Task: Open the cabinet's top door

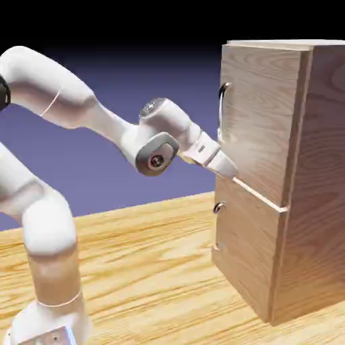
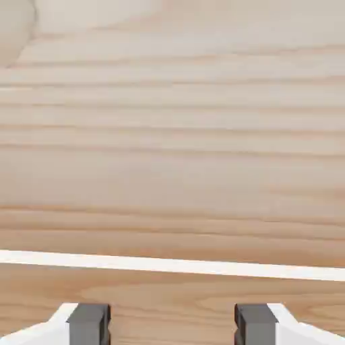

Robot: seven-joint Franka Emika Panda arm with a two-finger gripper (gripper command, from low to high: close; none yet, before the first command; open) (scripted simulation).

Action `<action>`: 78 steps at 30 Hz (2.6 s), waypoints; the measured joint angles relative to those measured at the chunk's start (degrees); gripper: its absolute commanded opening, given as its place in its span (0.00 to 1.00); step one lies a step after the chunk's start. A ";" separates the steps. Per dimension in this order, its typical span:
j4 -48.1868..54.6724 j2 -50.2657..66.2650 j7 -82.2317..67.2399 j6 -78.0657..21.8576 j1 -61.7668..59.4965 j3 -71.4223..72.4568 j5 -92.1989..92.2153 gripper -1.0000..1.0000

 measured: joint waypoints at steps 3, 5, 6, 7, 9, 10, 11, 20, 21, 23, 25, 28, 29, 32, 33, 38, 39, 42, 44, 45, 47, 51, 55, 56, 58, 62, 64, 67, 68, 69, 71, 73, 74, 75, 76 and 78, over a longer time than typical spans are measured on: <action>0.58 -1.88 -4.94 -0.53 -2.28 2.67 7.48 0.50; 0.97 -3.14 -8.23 -0.89 -3.80 4.44 12.46 0.50; 1.16 -3.77 -9.87 -1.07 -4.56 5.33 14.95 0.50; 1.36 -4.40 -11.52 -1.25 -5.32 6.22 17.45 0.50; 1.75 -5.65 -14.81 -1.60 -6.85 8.00 22.43 0.50; 1.94 -6.28 -16.45 -1.78 -7.61 8.89 24.92 0.50; 2.13 -6.91 -18.10 -1.96 -8.37 9.78 27.41 0.50; 3.88 -12.57 -32.91 -3.56 -15.21 17.78 49.84 0.50; 4.07 -13.19 -34.55 -3.74 -15.97 18.67 52.34 0.50; 4.46 -14.45 -37.84 -4.10 -17.50 20.44 57.32 0.50; 4.85 -15.71 -41.13 -4.45 -19.02 22.22 62.31 0.50; 5.43 -17.59 -46.07 -4.99 -21.30 24.89 69.78 0.50; 5.63 -18.22 -47.71 -5.17 -22.06 25.78 72.27 0.50; 6.21 -20.11 -52.65 -5.70 -24.34 28.44 79.75 0.50; 6.40 -20.73 -54.29 -5.88 -25.10 29.33 82.24 0.50; 7.37 -23.88 -62.52 -6.77 -28.91 33.78 94.70 0.50; 7.57 -24.50 -64.17 -6.95 -29.67 34.66 97.20 0.50; 8.15 -26.39 -69.10 -7.48 -31.95 37.33 104.67 0.50; 8.54 -27.65 -72.39 -7.84 -33.47 39.11 109.66 0.50; 8.73 -28.27 -74.04 -8.02 -34.23 40.00 112.15 0.50; 9.12 -29.53 -77.33 -8.38 -35.75 41.78 117.13 0.50; 9.90 -32.04 -83.91 -9.09 -38.80 45.33 127.10 0.50; 10.43 -33.77 -88.43 -9.58 -40.89 47.77 133.95 0.50; 11.75 -32.99 -88.85 -10.41 -43.07 48.82 134.80 0.50; 14.22 -31.52 -89.62 -11.96 -47.14 50.77 136.39 0.50; 16.87 -29.94 -90.45 -13.63 -51.50 52.86 138.09 0.00; 14.93 -30.15 -90.69 -15.56 -49.43 50.93 136.85 0.00; 9.37 -31.07 -91.08 -21.39 -43.54 44.74 132.29 0.00; 7.71 -31.45 -91.11 -23.24 -41.85 42.66 130.60 0.00; 6.15 -31.87 -91.09 -25.05 -40.28 40.59 128.90 0.00; 3.31 -32.79 -90.96 -28.63 -37.54 36.43 125.22 0.00; 0.82 -33.76 -90.76 -32.15 -35.33 32.28 121.34 0.00; -0.28 -34.24 -90.65 -33.91 -34.43 30.20 119.34 0.00; -1.30 -34.71 -90.54 -35.67 -33.65 28.12 117.31 0.00; -2.23 -35.14 -90.44 -37.43 -32.99 26.05 115.26 0.00; -3.82 -35.89 -90.28 -40.97 -32.02 21.89 111.09 0.00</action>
